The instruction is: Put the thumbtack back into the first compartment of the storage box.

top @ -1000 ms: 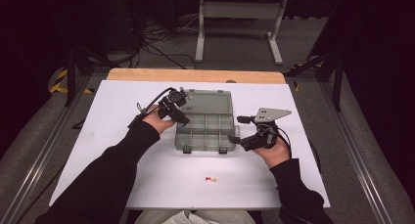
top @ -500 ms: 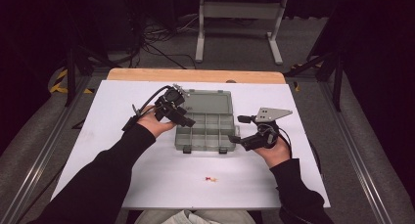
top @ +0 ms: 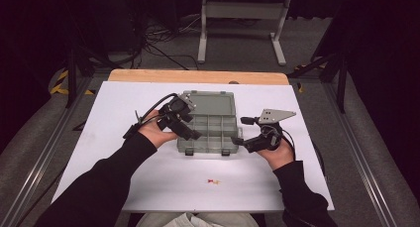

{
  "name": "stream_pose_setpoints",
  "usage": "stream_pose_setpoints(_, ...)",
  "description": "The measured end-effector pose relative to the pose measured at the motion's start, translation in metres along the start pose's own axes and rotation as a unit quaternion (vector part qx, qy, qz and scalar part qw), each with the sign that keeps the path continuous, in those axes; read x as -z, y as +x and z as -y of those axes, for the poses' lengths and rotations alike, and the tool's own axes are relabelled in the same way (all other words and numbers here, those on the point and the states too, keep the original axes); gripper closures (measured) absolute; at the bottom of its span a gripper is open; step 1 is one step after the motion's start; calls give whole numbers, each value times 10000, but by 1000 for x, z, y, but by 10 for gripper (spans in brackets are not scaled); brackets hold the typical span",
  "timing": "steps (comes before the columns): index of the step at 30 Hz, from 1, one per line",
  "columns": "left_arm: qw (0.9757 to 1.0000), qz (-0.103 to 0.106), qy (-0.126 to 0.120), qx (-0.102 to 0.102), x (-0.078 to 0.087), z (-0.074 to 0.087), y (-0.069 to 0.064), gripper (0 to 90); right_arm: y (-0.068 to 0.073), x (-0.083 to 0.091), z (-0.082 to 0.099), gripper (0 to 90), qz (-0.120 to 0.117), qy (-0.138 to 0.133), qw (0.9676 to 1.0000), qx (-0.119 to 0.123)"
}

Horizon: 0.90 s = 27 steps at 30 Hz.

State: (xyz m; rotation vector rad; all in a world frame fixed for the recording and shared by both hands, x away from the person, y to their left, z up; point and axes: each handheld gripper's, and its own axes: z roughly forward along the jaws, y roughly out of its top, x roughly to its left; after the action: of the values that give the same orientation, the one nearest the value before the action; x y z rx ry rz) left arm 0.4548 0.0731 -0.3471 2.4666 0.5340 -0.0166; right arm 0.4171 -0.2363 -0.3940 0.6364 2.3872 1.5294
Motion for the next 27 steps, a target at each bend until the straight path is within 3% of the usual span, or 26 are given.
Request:
stream_pose_setpoints(13,9986,275,56,-456,-8,-1,-33,279,0,0,0,145,2,-7,10000,-3)
stream_pose_setpoints(23,9968,479,218,-598,-26,7,-47,301,0,0,0,142,-10,-14,10000,3)
stream_pose_setpoints(27,9967,463,247,-620,-31,9,-50,299,0,0,0,143,-11,-12,10000,3)
